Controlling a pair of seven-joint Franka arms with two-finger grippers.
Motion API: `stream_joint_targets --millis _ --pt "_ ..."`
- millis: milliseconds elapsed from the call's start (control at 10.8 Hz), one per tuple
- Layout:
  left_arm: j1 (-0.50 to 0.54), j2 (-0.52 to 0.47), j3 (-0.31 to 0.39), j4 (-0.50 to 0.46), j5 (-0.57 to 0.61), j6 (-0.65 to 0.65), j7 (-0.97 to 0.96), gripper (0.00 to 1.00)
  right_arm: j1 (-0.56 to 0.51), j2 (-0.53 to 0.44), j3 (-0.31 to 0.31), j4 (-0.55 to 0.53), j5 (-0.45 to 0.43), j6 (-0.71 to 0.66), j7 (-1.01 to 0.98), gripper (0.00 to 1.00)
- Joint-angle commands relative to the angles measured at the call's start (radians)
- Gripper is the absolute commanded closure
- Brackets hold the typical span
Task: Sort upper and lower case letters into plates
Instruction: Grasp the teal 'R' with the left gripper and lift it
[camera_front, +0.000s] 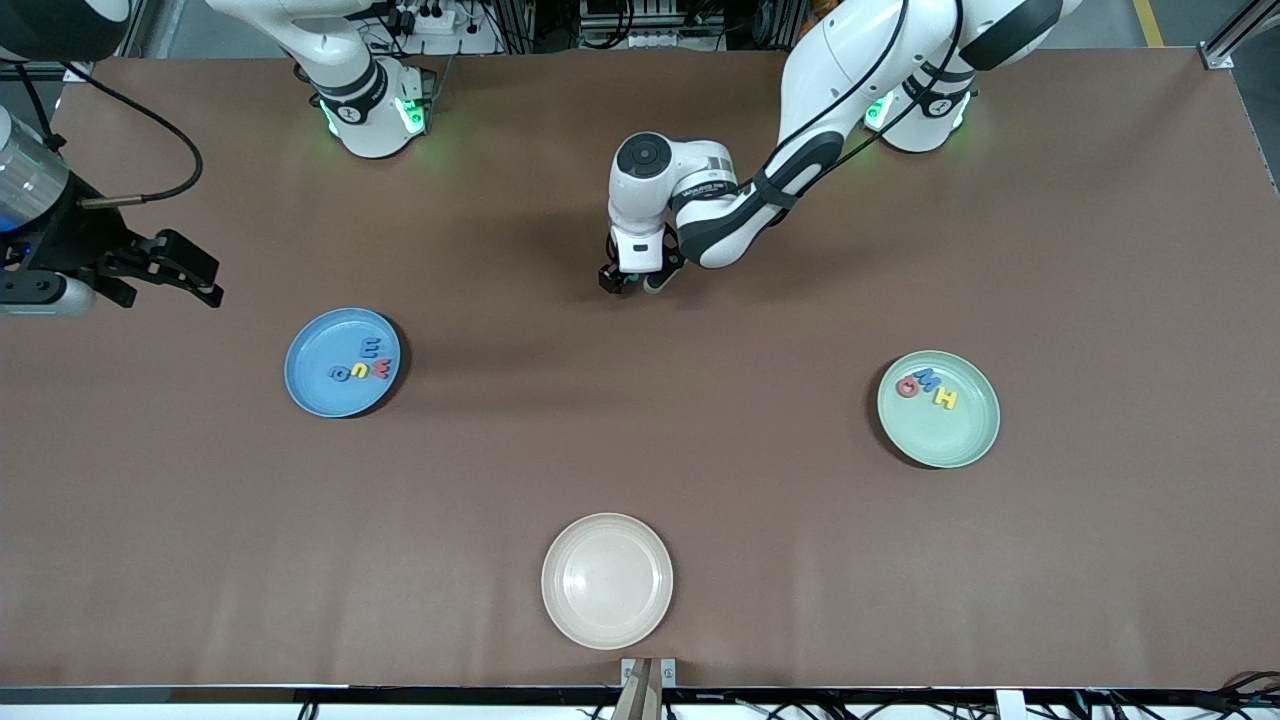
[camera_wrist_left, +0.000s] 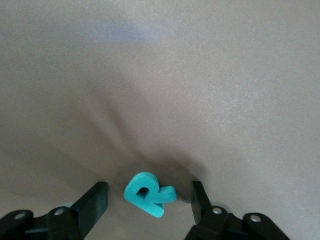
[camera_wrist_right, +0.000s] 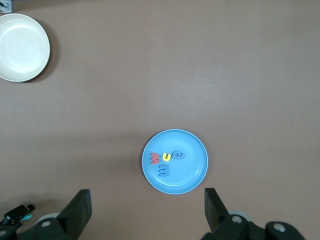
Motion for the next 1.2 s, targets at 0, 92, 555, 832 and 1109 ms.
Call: stream_joint_targets --millis 0,92,555,832,1109 --pt "-0.013 0.002 0.012 0.001 0.031 0.013 -0.038 0.33 -0.002 -0.015 -0.004 0.013 -0.009 -0.019 -0.013 0.00" --pt "-0.013 0.002 0.012 0.001 0.032 0.013 -0.038 0.43 -0.001 -0.015 -0.006 0.021 -0.005 -0.019 -0.012 0.00" --pt "-0.015 0.002 0.020 0.001 0.032 0.013 -0.034 0.66 0.013 -0.014 -0.032 0.021 -0.009 -0.020 -0.041 0.00" --pt "-0.003 0.000 0.021 0.003 0.032 0.009 -0.020 0.84 0.012 -0.011 -0.032 0.024 0.000 -0.019 -0.041 0.00" --pt "0.020 -0.004 0.021 0.008 0.029 -0.039 0.029 0.86 0.006 -0.008 -0.034 0.024 -0.009 -0.019 -0.041 0.00"
